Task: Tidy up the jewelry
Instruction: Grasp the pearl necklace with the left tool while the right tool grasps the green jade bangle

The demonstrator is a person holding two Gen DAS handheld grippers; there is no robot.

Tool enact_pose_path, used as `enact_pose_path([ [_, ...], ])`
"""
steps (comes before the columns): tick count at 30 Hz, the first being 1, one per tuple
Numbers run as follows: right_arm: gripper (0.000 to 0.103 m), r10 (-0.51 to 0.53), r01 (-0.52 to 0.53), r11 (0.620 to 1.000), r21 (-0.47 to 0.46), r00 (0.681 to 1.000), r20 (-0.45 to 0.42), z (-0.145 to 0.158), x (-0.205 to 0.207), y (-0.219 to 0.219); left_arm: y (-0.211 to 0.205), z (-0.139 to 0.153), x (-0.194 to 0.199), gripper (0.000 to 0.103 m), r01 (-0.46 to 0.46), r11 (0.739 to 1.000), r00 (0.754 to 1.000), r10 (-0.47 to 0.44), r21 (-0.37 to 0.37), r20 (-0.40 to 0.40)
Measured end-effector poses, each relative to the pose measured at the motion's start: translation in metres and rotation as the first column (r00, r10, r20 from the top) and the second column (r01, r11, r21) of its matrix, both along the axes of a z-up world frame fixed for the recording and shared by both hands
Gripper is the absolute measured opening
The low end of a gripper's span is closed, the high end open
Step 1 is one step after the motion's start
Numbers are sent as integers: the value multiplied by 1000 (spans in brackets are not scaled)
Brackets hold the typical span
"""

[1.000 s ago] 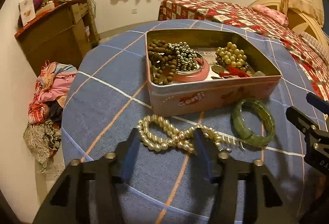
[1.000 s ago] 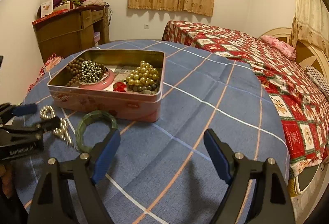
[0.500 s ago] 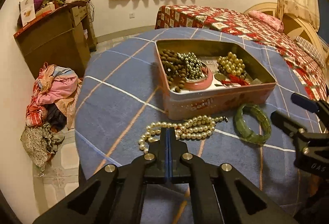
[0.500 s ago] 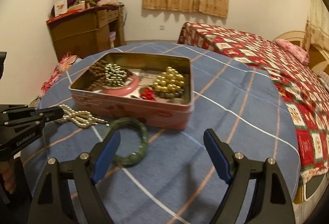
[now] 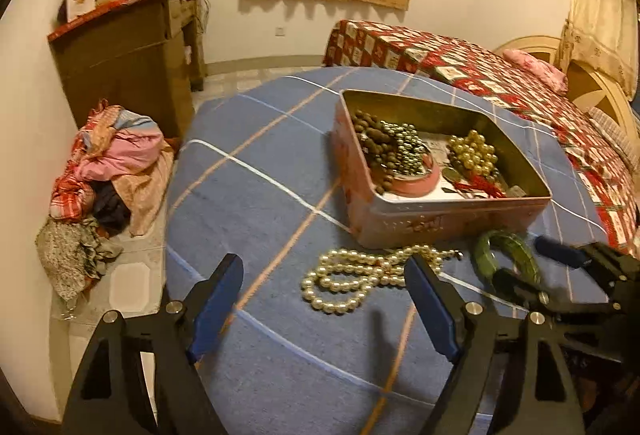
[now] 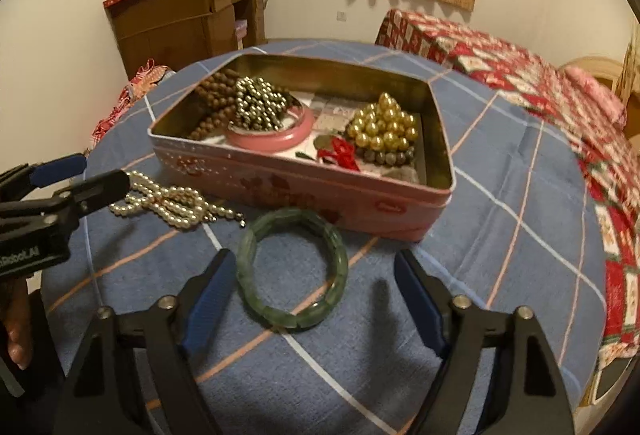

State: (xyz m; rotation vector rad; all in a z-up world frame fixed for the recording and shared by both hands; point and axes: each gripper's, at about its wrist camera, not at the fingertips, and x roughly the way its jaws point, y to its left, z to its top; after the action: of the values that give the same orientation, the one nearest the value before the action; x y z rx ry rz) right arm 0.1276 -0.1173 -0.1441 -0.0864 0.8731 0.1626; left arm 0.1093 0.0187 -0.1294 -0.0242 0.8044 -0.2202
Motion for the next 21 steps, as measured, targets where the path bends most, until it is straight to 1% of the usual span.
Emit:
enact_pose_path([
  [1, 45, 0, 0, 1000, -8, 1000, -8, -1, 0, -1, -3, -1, 0, 83, 13, 1000, 1000, -13, 3, 2],
  [2, 22, 7, -7, 1000, -1, 1000, -15, -3, 0, -2, -9, -2, 2, 83, 45, 999, 999, -46, 21, 4],
  [3, 18, 11, -11, 1000, 15, 1000, -16, -3, -2, -5, -14, -3, 4, 83, 66, 997, 998, -67, 44, 5],
  [5, 17, 14, -14, 1000, 17, 1000, -14, -3, -6, -6, -17, -7, 9, 83, 90, 994, 996, -90, 67, -5],
  [8, 16, 13, -13, 1000, 0, 1000, -3, -1, -12, -7, -22, -14, 19, 83, 118, 991, 993, -116, 67, -29],
  [10, 16, 9, -9, 1000, -12, 1000, 5, -1, -15, -8, -27, -17, 20, 83, 136, 986, 991, -133, 92, -34],
  [11, 16, 7, -7, 1000, -15, 1000, 7, -1, -15, -8, -28, -17, 19, 80, 139, 985, 990, -136, 106, -32],
  [12, 16, 5, -4, 1000, -17, 1000, 11, -2, -17, -9, -30, -18, 17, 74, 151, 982, 988, -149, 110, -32],
  [13, 16, 2, -2, 1000, -19, 1000, 16, -1, -18, -9, -29, -18, 16, 61, 165, 983, 986, -163, 83, -33],
  [15, 16, -5, 6, 1000, -19, 1000, 25, -1, -19, -11, -29, -17, 13, 49, 181, 981, 983, -179, 65, -40],
  [17, 16, -10, 10, 1000, -20, 999, 34, 2, -20, -12, -31, -16, 9, 15, 196, 976, 980, -193, 97, -39],
  [21, 16, -14, 15, 1000, -22, 999, 48, 6, -20, -14, -34, -16, 0, 12, 219, 971, 976, -215, 92, -45],
])
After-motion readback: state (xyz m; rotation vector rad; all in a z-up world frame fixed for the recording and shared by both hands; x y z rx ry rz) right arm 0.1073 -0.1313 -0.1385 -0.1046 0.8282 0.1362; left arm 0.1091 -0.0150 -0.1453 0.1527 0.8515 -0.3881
